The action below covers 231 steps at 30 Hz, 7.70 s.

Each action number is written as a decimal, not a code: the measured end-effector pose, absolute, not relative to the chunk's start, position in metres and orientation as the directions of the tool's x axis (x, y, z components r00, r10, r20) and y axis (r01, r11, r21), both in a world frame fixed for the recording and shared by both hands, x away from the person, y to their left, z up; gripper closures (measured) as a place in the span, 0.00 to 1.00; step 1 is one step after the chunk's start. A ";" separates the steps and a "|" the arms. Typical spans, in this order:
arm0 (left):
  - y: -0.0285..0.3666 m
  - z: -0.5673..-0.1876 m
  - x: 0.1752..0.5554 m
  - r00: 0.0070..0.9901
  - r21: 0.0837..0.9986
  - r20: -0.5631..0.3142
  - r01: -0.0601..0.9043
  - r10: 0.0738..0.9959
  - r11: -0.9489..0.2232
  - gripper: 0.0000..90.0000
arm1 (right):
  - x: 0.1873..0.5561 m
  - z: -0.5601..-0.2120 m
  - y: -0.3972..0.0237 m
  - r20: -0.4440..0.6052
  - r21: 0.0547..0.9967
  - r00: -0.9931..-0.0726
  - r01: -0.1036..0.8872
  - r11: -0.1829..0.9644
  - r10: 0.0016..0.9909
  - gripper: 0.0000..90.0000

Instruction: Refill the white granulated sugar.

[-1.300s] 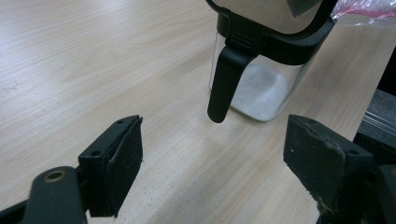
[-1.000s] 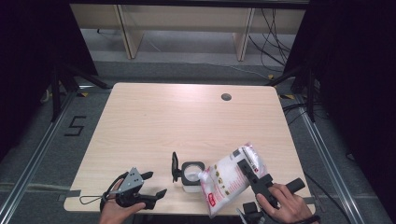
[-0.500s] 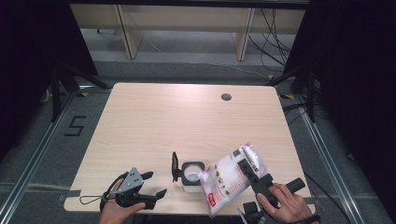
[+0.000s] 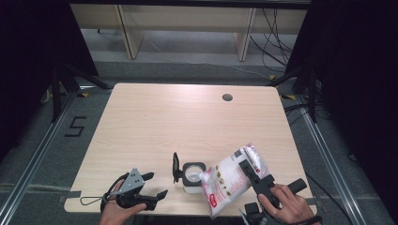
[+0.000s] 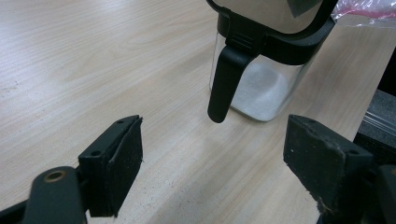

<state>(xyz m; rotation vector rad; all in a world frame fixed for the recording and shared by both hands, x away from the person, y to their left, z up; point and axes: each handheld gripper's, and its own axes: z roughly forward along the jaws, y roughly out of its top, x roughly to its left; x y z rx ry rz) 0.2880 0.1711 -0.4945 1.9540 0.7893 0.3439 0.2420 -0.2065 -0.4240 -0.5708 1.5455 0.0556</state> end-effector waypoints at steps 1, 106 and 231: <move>0.172 -0.494 0.289 0.756 0.865 -0.078 0.375 0.650 -0.332 0.21 | 0.242 -0.423 -0.206 -0.942 -0.322 0.039 -0.375 0.869 -0.333 0.58; 0.170 -0.495 0.288 0.746 0.865 -0.101 0.393 0.658 -0.312 0.21 | 0.242 -0.422 -0.202 -0.941 -0.328 0.048 -0.380 0.865 -0.335 0.59; 0.172 -0.494 0.289 0.752 0.866 -0.075 0.375 0.655 -0.331 0.21 | 0.242 -0.418 -0.201 -0.930 -0.343 0.007 -0.376 0.861 -0.367 0.61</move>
